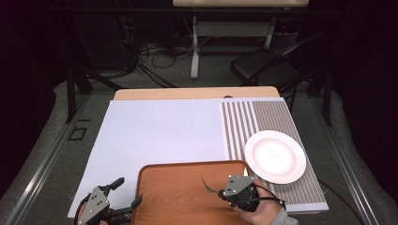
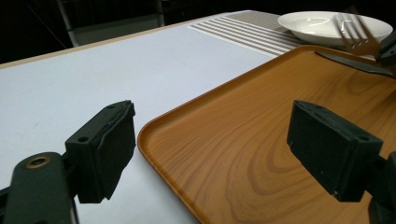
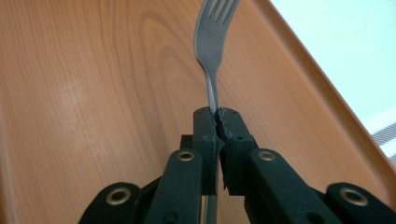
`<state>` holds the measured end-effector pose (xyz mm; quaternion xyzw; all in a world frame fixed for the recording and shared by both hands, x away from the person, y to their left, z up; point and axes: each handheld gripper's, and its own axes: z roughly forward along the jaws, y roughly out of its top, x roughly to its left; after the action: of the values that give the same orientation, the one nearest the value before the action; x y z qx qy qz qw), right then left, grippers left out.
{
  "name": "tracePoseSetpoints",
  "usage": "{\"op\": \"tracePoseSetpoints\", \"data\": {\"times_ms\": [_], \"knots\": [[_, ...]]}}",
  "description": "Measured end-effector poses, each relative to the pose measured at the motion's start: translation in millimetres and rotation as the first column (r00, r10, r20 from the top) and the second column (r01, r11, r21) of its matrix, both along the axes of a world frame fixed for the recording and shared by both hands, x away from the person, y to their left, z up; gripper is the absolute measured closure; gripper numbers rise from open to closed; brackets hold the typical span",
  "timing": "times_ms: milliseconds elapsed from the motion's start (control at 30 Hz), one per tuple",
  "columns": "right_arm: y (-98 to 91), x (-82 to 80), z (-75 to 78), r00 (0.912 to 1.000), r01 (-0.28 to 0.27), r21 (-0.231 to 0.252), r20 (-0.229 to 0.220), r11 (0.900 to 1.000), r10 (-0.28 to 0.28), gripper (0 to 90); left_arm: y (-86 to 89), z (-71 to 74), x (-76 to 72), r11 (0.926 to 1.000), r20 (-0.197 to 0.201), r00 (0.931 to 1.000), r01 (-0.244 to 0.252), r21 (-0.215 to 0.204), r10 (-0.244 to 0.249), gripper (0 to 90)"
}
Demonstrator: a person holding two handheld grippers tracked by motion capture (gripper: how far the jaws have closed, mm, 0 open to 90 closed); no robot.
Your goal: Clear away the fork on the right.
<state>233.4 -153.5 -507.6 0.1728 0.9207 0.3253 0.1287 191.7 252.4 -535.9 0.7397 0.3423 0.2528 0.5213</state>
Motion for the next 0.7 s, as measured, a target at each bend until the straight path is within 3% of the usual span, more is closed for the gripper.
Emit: {"op": "tracePoseSetpoints", "data": {"times_ms": [367,700], "knots": [[15.0,7.2,-30.7,0.9981,-0.027,-0.071,-0.057,0.9971,0.023,87.7,0.4,0.0,0.2,1.0,0.001,1.0,0.004,0.0,-0.004,15.6],[13.4,8.5,-32.1,0.9977,-0.02,-0.04,-0.065,0.999,0.018,83.0,0.4,0.0,0.3,1.0,0.0,1.0,0.004,0.001,-0.004,15.6]]}}
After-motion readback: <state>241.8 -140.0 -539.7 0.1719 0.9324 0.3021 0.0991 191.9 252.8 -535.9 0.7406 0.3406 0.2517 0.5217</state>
